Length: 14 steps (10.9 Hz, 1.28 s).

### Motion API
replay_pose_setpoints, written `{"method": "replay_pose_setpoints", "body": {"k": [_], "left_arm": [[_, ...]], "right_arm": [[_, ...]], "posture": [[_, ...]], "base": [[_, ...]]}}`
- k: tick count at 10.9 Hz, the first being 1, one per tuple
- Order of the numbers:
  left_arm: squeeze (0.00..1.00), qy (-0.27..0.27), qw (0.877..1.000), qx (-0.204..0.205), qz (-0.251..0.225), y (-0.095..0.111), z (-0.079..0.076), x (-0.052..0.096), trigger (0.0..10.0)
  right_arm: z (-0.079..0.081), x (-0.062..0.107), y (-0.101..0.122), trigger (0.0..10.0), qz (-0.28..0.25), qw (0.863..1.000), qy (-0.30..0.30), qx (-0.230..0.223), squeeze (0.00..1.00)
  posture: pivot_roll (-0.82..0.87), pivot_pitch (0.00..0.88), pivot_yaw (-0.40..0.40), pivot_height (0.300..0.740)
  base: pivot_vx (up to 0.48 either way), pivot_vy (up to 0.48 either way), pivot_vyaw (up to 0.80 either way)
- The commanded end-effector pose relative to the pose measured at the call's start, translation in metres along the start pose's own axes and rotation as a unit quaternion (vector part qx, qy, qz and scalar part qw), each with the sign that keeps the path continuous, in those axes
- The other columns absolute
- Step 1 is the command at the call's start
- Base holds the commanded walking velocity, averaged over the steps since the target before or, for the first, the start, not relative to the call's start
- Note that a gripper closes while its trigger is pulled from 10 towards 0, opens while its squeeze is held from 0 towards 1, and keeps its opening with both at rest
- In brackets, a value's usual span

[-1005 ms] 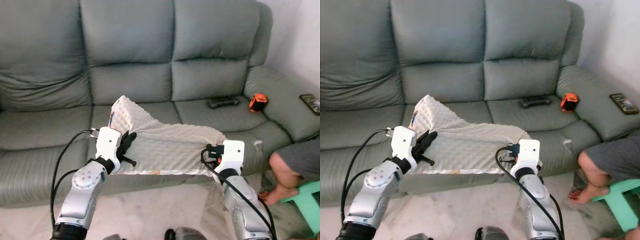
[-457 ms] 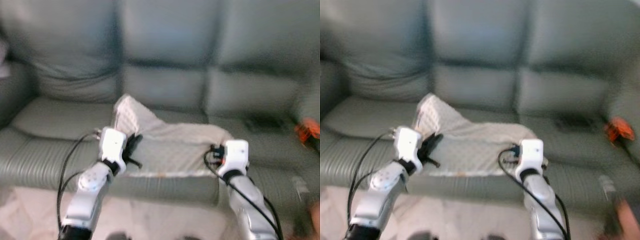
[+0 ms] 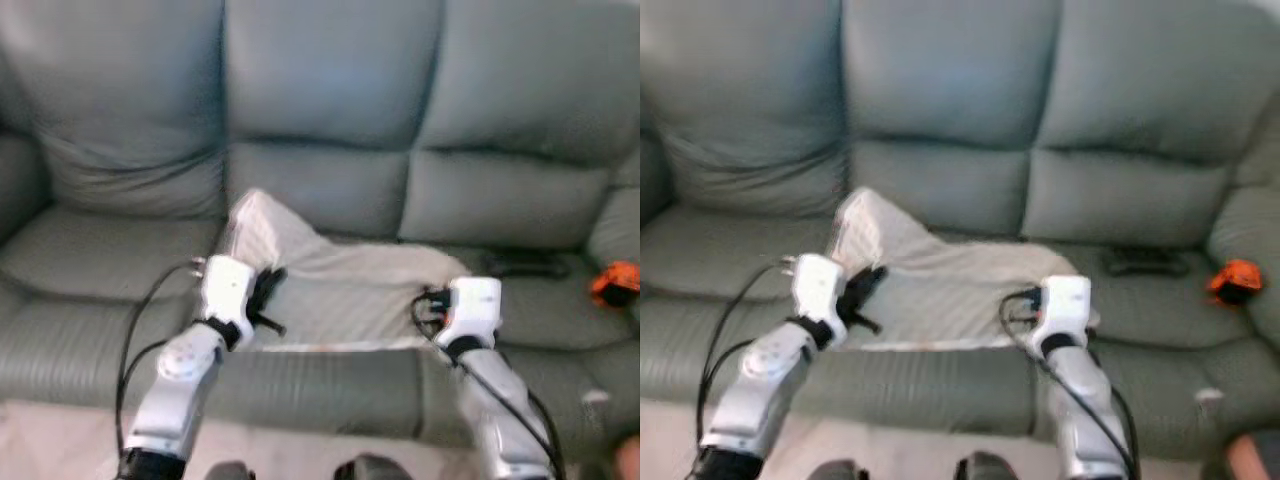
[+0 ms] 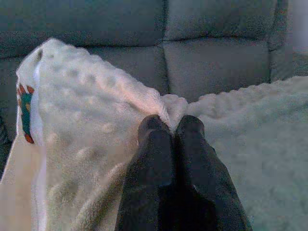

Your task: Move the pillow to the sofa

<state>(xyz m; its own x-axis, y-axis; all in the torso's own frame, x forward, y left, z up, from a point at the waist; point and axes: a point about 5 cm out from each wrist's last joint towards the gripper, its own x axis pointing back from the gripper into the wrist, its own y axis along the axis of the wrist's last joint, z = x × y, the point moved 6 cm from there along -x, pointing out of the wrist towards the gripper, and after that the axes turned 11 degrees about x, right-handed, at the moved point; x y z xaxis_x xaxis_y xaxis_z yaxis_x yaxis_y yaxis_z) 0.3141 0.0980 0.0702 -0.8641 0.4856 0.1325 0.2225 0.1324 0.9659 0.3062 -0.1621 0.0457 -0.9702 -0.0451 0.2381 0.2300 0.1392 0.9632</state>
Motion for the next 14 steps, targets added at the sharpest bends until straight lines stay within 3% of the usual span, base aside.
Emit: {"method": "replay_pose_setpoints", "body": {"k": [1,3,5,7,9,11,14], "left_arm": [[0.0,0.003,1.0,-0.011,-0.01,0.008,0.003,0.001,10.0],[0.0,0.014,0.999,-0.048,-0.009,0.007,0.014,0.001,10.0],[0.0,0.064,0.996,-0.055,-0.004,0.013,0.049,0.003,10.0],[0.0,0.08,0.994,-0.077,0.008,0.014,0.066,0.008,10.0],[0.0,0.081,0.993,-0.081,0.006,0.023,0.075,0.001,10.0],[0.0,0.066,0.993,-0.097,-0.004,0.036,0.072,-0.013,10.0],[0.0,0.064,0.993,-0.097,-0.009,0.04,0.073,-0.022,10.0]], "right_arm": [[0.007,-0.002,0.007,10.0,-0.011,1.0,0.007,-0.004,0.0],[0.003,-0.007,0.008,10.0,-0.009,1.0,-0.006,-0.003,0.0],[-0.011,-0.019,0.027,10.0,-0.026,0.999,-0.028,-0.015,0.0],[-0.025,-0.03,0.035,10.0,-0.024,0.998,-0.045,-0.029,0.0],[-0.027,-0.038,0.039,10.0,-0.018,0.999,-0.042,-0.03,0.0],[-0.018,-0.043,0.044,10.0,-0.024,0.998,-0.037,-0.038,0.0],[-0.018,-0.046,0.047,10.0,-0.028,0.998,-0.034,-0.044,0.0]], "posture": [[-0.04,0.034,-0.047,0.74],[-0.04,0.037,-0.048,0.74],[-0.03,0.094,-0.055,0.74],[-0.02,0.171,-0.065,0.74],[-0.03,0.242,-0.055,0.74],[-0.02,0.276,-0.048,0.735],[-0.04,0.267,-0.053,0.68]], "base": [[0.0,0.0,0.0],[0.0,0.0,0.0],[0.0,0.0,0.0],[0.0,0.0,0.0],[0.0,0.0,0.0],[0.0,0.0,0.0],[0.0,0.0,0.0]]}}
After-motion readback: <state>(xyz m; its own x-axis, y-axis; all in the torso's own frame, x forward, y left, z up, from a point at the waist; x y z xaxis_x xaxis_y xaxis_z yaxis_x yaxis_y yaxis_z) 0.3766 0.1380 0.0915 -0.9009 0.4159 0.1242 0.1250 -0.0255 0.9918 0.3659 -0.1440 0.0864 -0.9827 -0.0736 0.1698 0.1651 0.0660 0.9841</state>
